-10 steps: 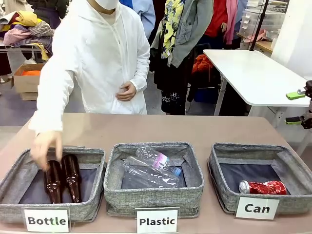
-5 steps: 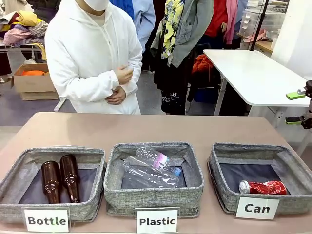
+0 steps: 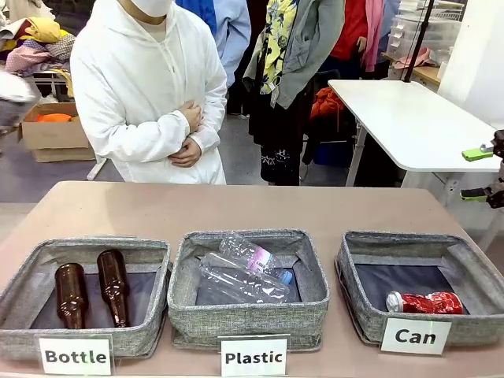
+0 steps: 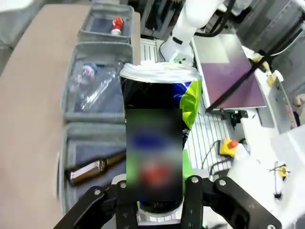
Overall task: Sort the can waste into the basket.
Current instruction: Pick up the can waste from the table and place it in the right Fabric basket.
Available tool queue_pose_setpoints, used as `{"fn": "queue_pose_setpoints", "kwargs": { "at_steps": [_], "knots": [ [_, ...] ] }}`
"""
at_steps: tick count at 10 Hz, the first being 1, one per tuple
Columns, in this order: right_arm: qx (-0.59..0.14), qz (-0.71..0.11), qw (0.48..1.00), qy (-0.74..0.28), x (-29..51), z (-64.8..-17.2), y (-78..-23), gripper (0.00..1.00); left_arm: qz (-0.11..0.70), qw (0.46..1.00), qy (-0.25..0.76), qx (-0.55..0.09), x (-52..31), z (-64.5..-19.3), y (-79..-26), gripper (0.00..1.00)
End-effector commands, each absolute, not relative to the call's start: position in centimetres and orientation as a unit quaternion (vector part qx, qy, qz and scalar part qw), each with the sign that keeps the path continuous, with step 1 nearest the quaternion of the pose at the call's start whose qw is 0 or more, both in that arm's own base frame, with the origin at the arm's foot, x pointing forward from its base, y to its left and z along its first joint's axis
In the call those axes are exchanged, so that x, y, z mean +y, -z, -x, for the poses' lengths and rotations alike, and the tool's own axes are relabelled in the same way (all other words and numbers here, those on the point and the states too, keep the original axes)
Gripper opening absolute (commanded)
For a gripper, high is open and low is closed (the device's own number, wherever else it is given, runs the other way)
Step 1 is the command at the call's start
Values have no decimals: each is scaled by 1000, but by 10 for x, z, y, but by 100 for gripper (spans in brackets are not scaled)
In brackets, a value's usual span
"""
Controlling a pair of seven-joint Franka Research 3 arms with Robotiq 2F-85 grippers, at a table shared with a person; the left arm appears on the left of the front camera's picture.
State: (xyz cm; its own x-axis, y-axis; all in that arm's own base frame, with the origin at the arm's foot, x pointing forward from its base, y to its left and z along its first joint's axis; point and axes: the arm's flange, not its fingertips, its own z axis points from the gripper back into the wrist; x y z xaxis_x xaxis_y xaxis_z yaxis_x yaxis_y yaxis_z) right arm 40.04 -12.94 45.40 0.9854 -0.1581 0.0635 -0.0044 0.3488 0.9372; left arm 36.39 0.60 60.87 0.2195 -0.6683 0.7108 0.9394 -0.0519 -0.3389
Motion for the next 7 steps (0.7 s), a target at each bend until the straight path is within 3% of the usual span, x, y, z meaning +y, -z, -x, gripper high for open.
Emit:
{"fn": "queue_pose_setpoints", "kwargs": {
  "at_steps": [1, 4, 5, 7],
  "knots": [
    [-75, -569, 819, 35, -133, -400, -455, 100, 417, 647, 624, -137, -75, -365, -583, 39],
    [-72, -569, 818, 47, -130, -400, -454, 100, 418, 670, 603, -112, -246, -361, -551, 39],
    [-54, -552, 831, 51, -142, -370, -465, 100, 401, 668, 615, -118, -292, -358, -546, 39],
    [-40, -487, 867, 95, -167, -313, -468, 100, 314, 667, 645, -201, -374, -362, -537, 39]
  ]
}}
